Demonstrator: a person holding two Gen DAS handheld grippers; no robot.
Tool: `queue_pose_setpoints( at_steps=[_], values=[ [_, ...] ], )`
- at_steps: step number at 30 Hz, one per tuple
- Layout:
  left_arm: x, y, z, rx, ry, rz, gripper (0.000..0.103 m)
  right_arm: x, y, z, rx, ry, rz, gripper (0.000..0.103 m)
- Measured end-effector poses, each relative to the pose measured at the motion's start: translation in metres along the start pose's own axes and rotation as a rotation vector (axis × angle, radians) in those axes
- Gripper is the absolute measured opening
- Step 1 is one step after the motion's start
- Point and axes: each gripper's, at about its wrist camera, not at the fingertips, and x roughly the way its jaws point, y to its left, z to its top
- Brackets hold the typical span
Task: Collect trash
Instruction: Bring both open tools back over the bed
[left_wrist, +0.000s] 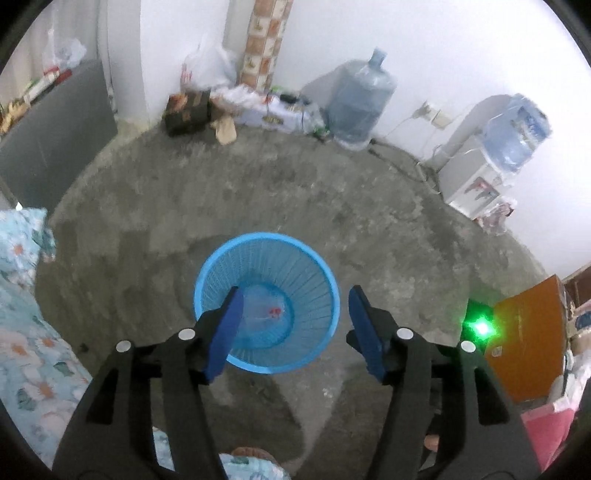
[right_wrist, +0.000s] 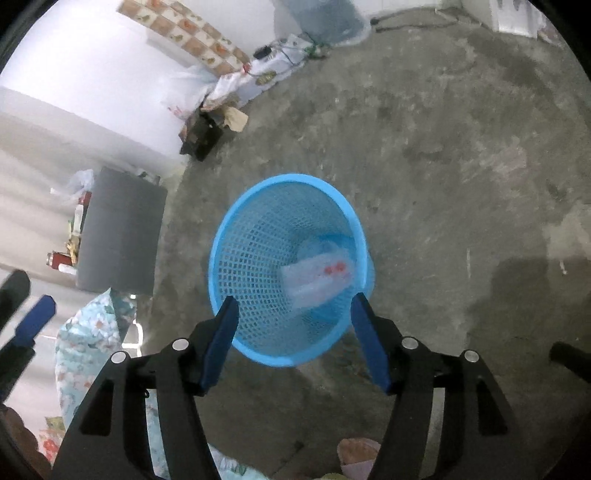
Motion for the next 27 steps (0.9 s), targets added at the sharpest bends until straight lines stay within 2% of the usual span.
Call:
queue_pose_setpoints(
  at_steps=[4,6,11,13,15,21,23,25,27],
  values=[
    [-0.058,-0.002,-0.012,-0.002,-0.090,0.012,0.067,-0.041,0.032,-0.016,-0.121,-0.071,-0.040,0.077],
    [-0.088,0.002,-0.023,-0.029,-0.128,-0.002,0.068,-0.063,0.052,-0.026,-0.182,-0.106,-0.054,0.083],
    [-0.164,0.018,-0.059,-0.077,-0.179,-0.027,0.073,-0.113,0.106,-0.048,-0.351,-0.184,-0.060,0.091],
    [-0.196,0.026,-0.077,-0.091,-0.195,-0.029,0.077,-0.130,0.125,-0.059,-0.421,-0.221,-0.069,0.093],
    [-0.226,0.038,-0.098,-0.114,-0.227,0.008,0.084,-0.144,0.142,-0.073,-0.490,-0.260,-0.087,0.096],
    [-0.308,0.073,-0.166,-0.189,-0.334,0.155,0.085,-0.160,0.189,-0.124,-0.735,-0.331,-0.229,0.096],
    [-0.329,0.085,-0.186,-0.230,-0.361,0.183,0.085,-0.168,0.199,-0.139,-0.808,-0.338,-0.200,0.096],
    [-0.351,0.100,-0.212,-0.283,-0.388,0.224,0.085,-0.176,0.204,-0.145,-0.848,-0.314,-0.099,0.096],
    [-0.370,0.115,-0.235,-0.329,-0.414,0.279,0.085,-0.186,0.206,-0.148,-0.830,-0.261,0.074,0.096]
  ],
)
